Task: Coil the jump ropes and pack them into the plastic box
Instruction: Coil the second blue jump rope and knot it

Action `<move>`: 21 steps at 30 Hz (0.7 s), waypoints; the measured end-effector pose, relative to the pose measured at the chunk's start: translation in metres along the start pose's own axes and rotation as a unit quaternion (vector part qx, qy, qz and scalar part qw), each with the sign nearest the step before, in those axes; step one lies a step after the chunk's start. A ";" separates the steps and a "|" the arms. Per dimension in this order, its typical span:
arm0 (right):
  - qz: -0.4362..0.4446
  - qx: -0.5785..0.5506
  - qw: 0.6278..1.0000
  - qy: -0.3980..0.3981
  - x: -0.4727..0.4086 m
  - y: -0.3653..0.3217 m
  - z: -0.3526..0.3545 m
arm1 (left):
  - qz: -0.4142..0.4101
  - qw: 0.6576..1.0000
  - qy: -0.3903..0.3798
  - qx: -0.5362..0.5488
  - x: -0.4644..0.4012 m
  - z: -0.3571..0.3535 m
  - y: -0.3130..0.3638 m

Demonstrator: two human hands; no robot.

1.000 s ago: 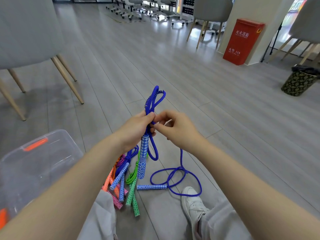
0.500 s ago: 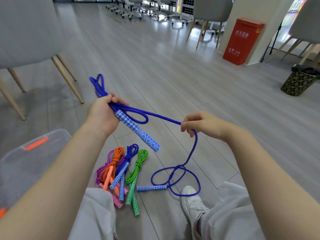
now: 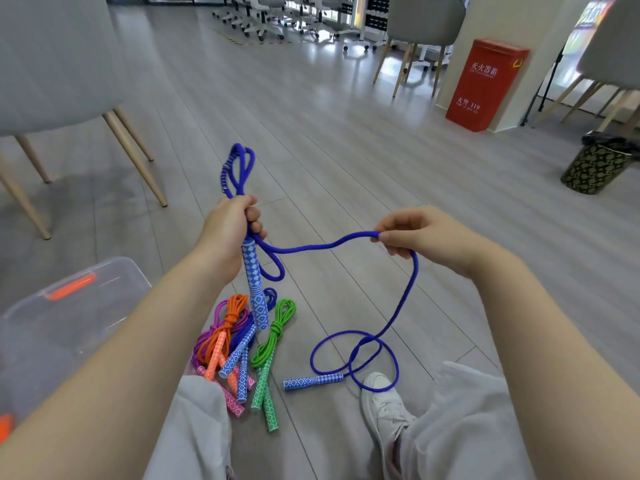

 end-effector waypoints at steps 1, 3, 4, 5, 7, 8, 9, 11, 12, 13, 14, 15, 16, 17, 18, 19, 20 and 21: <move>0.016 -0.011 1.000 -0.001 -0.001 -0.005 -0.005 | 0.004 1.000 -0.022 -0.011 0.003 -0.004 -0.003; 0.044 -0.027 0.999 0.000 -0.003 -0.015 -0.016 | 0.012 0.997 -0.073 -0.031 0.008 -0.012 -0.007; 0.056 -0.026 0.998 -0.003 -0.005 -0.020 -0.022 | 0.014 0.994 -0.098 -0.042 0.011 -0.016 -0.009; 0.065 -0.018 0.998 -0.007 -0.007 -0.024 -0.027 | 0.015 0.991 -0.120 -0.059 0.013 -0.019 -0.009; 0.078 0.007 0.997 -0.013 -0.011 -0.030 -0.038 | 0.010 0.983 -0.148 -0.105 0.019 -0.026 -0.010; 0.084 0.021 0.996 -0.009 -0.013 -0.031 -0.043 | 0.002 0.978 -0.160 -0.133 0.022 -0.030 -0.010; 0.092 0.034 0.995 -0.001 -0.016 -0.032 -0.047 | -0.006 0.972 -0.173 -0.159 0.024 -0.032 -0.010; 0.108 0.061 0.992 0.017 -0.019 -0.034 -0.054 | -0.006 0.962 -0.200 -0.186 0.027 -0.035 -0.013; 0.114 0.072 0.991 0.027 -0.020 -0.035 -0.057 | 0.003 0.960 -0.212 -0.183 0.028 -0.037 -0.014; 0.117 0.078 0.989 0.037 -0.022 -0.035 -0.059 | 0.015 0.959 -0.224 -0.173 0.029 -0.038 -0.016; 0.119 0.077 0.989 0.049 -0.023 -0.035 -0.059 | 0.027 0.958 -0.235 -0.163 0.030 -0.039 -0.017; 0.121 0.073 0.988 0.063 -0.024 -0.035 -0.060 | 0.037 0.957 -0.245 -0.152 0.032 -0.040 -0.017; 0.123 0.070 0.987 0.079 -0.025 -0.035 -0.060 | 0.046 0.956 -0.252 -0.142 0.034 -0.042 -0.017; 0.124 0.067 0.986 0.093 -0.025 -0.035 -0.060 | 0.055 0.956 -0.257 -0.134 0.035 -0.043 -0.018; 0.128 0.063 0.985 0.100 -0.025 -0.035 -0.060 | 0.063 0.954 -0.263 -0.130 0.037 -0.044 -0.018; 0.131 0.063 0.984 0.102 -0.025 -0.035 -0.061 | 0.070 0.951 -0.271 -0.129 0.038 -0.044 -0.018; 0.135 0.070 0.983 0.102 -0.024 -0.036 -0.061 | 0.076 0.948 -0.279 -0.130 0.038 -0.045 -0.019; 0.138 0.085 0.981 0.105 -0.023 -0.036 -0.062 | 0.080 0.946 -0.285 -0.135 0.039 -0.044 -0.019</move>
Point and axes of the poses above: each hand's wrist, its own x-axis away from the middle knuckle, its own z-axis out of the back of the hand, y = z × x, the point moved 2 cm from there along -x, towards the middle knuckle, and after that the axes turned 8 degrees about -y, right-handed, at the moved point
